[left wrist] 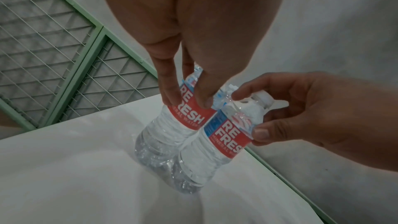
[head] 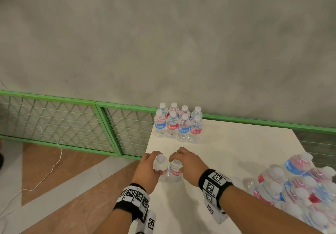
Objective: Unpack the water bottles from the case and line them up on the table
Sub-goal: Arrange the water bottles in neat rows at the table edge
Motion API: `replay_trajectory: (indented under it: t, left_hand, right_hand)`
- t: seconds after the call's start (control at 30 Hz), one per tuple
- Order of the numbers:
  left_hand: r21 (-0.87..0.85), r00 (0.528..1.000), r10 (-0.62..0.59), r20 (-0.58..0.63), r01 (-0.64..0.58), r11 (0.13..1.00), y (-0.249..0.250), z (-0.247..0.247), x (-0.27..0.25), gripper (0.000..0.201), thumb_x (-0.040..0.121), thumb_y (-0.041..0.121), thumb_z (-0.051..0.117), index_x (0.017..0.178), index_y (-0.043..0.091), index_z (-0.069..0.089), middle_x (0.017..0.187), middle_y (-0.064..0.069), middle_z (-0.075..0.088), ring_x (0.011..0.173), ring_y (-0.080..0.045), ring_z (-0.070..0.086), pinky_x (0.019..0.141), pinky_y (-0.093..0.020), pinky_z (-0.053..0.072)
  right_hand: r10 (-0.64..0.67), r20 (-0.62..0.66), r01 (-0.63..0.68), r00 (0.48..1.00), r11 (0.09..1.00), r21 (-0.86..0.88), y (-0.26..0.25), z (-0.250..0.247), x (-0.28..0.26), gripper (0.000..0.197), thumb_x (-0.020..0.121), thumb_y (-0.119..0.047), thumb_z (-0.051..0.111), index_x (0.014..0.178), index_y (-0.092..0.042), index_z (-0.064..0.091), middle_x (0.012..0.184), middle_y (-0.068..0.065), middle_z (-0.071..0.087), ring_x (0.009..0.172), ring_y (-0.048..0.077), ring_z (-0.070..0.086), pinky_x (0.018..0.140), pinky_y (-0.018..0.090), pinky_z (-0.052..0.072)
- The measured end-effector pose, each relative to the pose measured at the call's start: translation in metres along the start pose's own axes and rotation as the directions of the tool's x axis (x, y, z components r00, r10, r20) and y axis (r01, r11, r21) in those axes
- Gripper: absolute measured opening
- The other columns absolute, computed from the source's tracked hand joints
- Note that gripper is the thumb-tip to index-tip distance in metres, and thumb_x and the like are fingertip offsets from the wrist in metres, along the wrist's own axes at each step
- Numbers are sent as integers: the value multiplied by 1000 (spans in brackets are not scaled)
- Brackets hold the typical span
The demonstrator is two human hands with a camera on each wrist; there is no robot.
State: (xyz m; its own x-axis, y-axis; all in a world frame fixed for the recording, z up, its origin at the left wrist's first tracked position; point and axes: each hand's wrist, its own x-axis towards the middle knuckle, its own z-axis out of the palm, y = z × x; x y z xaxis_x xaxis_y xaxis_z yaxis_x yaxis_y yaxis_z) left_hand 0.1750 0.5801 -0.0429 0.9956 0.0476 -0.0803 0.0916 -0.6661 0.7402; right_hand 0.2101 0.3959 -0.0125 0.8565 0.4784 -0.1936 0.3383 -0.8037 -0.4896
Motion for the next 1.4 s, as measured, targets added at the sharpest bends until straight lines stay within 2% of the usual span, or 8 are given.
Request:
replay_trajectory:
  t: [0.33, 0.43, 0.53, 0.67, 0.83, 1.07, 1.23, 1.4]
  left_hand:
    - [-60, 999, 0, -44, -3, 998, -10, -3, 77, 57, 76, -2, 71, 123, 28, 59, 116, 3, 51, 78, -19, 58, 77, -24, 44]
    - [-8, 998, 0, -64, 0, 1000, -10, -7, 99, 55, 79, -3, 67, 124, 27, 59, 113, 4, 46, 86, -16, 58, 78, -19, 40]
    - [79, 997, -18, -81, 25, 997, -9, -11, 120, 56, 82, 3, 68, 131, 26, 54, 106, 0, 39, 73, -6, 48, 76, -17, 37]
    - [131, 998, -38, -42, 43, 990, -7, -14, 141, 61, 83, 17, 71, 137, 32, 46, 101, -5, 50, 81, -19, 52, 77, -26, 43]
    - [-4, 999, -37, -35, 37, 999, -13, -6, 143, 68, 85, 13, 67, 143, 35, 37, 107, -8, 56, 96, -25, 60, 81, -28, 46]
    - [-91, 998, -2, -56, -3, 996, -20, -1, 139, 75, 81, 11, 66, 137, 46, 32, 85, 2, 61, 78, -15, 61, 77, -33, 54]
    - [-127, 999, -26, -39, 21, 992, -19, 0, 136, 76, 81, 4, 63, 139, 43, 32, 91, 1, 60, 81, -14, 62, 78, -29, 54]
    - [-28, 1000, -22, 14, 22, 999, -20, -4, 124, 79, 77, 11, 70, 142, 36, 32, 104, 6, 59, 93, -13, 60, 90, -37, 53]
  right_hand:
    - [112, -142, -106, 984, 993, 48, 7, -11, 66, 67, 75, 2, 65, 129, -30, 44, 124, -3, 51, 102, 24, 59, 86, 34, 50]
    - [153, -167, -143, 974, 987, 69, 9, -16, 84, 61, 76, 0, 66, 126, -27, 44, 122, -1, 56, 101, 23, 59, 87, 36, 52]
    - [184, -181, -177, 966, 983, 54, 11, -24, 101, 56, 77, -6, 69, 123, -27, 45, 115, 0, 61, 99, 23, 62, 86, 36, 53]
    - [202, -175, -200, 964, 979, 28, 14, -33, 121, 53, 78, -5, 68, 124, -22, 47, 112, 5, 61, 100, 25, 61, 85, 36, 52]
    - [195, -217, -193, 957, 981, 30, 18, -36, 138, 50, 78, -5, 68, 122, -18, 48, 116, 5, 53, 104, 26, 58, 86, 32, 47]
    - [191, -235, -187, 953, 982, 39, 25, -34, 144, 56, 76, -4, 70, 124, -25, 48, 115, 5, 44, 100, 28, 57, 86, 33, 49]
    - [194, -229, -186, 954, 981, 54, 27, -35, 141, 63, 77, -6, 72, 130, -28, 47, 118, 5, 48, 106, 26, 56, 91, 32, 48]
    - [241, -197, -201, 950, 959, 201, 26, -43, 123, 72, 78, -3, 68, 141, -26, 41, 125, 4, 57, 115, 22, 56, 97, 31, 47]
